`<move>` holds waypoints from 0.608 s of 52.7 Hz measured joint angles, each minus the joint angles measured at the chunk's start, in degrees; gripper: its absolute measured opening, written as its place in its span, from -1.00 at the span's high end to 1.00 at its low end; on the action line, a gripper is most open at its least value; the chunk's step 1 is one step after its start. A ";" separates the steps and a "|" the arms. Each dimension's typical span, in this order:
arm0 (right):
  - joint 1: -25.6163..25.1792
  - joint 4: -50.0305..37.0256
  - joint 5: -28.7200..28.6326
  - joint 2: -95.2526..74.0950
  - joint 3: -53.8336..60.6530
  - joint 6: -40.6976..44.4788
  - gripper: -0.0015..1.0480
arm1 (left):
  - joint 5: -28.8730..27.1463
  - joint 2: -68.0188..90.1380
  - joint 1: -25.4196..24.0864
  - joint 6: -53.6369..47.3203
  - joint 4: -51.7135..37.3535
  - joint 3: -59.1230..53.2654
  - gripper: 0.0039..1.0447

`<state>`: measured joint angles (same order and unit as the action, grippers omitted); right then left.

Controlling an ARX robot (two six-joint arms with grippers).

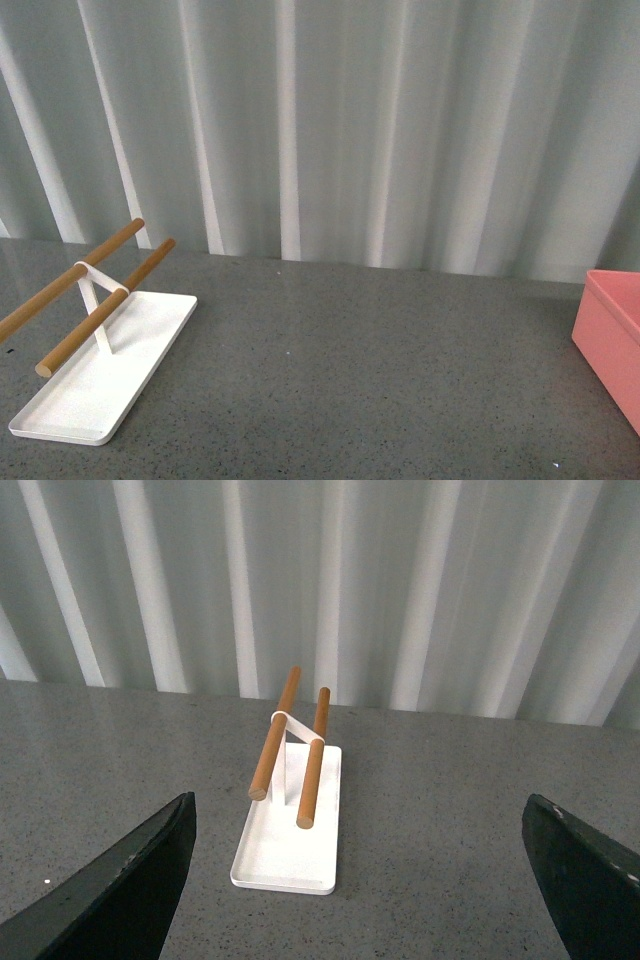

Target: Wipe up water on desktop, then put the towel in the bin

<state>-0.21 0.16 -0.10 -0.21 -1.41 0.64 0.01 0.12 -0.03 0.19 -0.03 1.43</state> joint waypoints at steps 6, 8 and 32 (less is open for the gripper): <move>0.00 0.00 0.00 0.00 0.00 0.00 -0.12 | 0.00 0.00 0.00 0.00 0.00 0.00 -0.88; 0.00 0.00 0.00 0.00 0.00 0.00 -0.29 | 0.00 0.00 0.00 0.00 0.00 0.00 -0.88; 0.00 0.00 0.00 0.00 0.00 -0.07 -0.87 | 0.00 0.00 0.00 0.00 0.00 0.00 -0.88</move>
<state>-0.21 0.16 -0.10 -0.21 -1.41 0.58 0.01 0.12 -0.03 0.19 -0.03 1.43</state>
